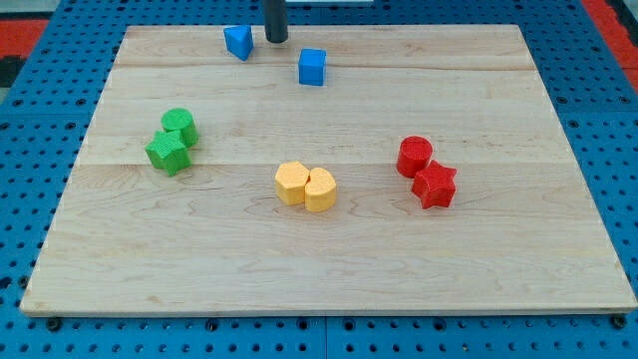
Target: Slide the blue cube to blue triangle
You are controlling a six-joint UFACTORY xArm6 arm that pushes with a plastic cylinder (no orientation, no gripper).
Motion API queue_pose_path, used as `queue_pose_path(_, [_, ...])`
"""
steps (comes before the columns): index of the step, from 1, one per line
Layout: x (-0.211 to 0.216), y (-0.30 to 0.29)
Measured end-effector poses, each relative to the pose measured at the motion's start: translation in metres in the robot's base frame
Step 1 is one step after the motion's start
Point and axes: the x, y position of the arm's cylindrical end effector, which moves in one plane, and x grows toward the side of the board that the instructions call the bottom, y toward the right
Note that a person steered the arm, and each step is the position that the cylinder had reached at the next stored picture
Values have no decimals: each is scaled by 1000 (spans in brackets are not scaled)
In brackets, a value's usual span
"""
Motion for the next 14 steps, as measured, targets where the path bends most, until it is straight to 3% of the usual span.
queue_pose_path(2, [19, -88])
queue_pose_path(4, [-15, -60])
queue_pose_path(5, [-18, 32])
queue_pose_path(6, [13, 125])
queue_pose_path(7, [71, 145])
queue_pose_path(8, [95, 50])
queue_pose_path(9, [57, 15])
queue_pose_path(10, [68, 94])
queue_pose_path(11, [20, 127])
queue_pose_path(13, [18, -12])
queue_pose_path(14, [25, -32])
